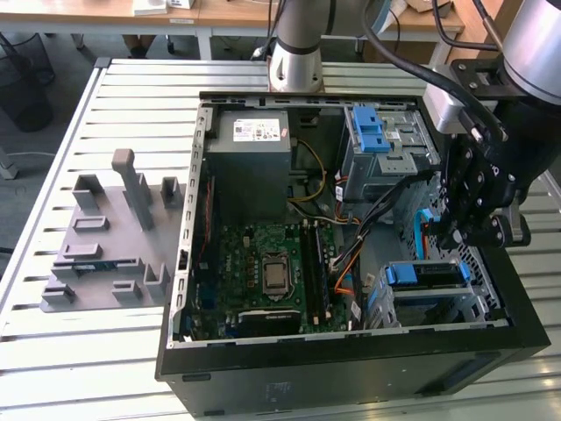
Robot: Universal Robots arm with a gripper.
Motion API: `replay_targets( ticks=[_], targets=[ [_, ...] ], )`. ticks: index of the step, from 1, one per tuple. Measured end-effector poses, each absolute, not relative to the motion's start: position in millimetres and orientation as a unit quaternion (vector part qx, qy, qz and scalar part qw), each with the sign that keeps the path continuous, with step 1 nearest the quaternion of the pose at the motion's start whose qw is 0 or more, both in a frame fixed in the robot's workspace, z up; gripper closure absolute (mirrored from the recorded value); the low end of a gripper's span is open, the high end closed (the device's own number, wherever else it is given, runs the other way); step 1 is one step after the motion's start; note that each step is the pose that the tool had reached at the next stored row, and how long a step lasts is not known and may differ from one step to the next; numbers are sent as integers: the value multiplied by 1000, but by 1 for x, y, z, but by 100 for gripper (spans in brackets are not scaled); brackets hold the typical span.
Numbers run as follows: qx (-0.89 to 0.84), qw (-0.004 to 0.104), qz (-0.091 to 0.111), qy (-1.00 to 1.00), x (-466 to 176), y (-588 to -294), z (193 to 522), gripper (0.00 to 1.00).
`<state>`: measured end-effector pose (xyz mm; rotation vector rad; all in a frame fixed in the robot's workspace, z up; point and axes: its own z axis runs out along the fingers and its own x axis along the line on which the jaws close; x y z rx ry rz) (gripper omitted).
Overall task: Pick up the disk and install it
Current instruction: 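Insert the first disk wire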
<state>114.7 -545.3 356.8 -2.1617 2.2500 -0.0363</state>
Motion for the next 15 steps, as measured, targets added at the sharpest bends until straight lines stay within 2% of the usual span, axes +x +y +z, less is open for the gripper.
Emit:
replay_targets(
  ticks=[15],
  targets=[
    [-692, 18, -22, 721, 112, -543, 352, 75]
  ],
)
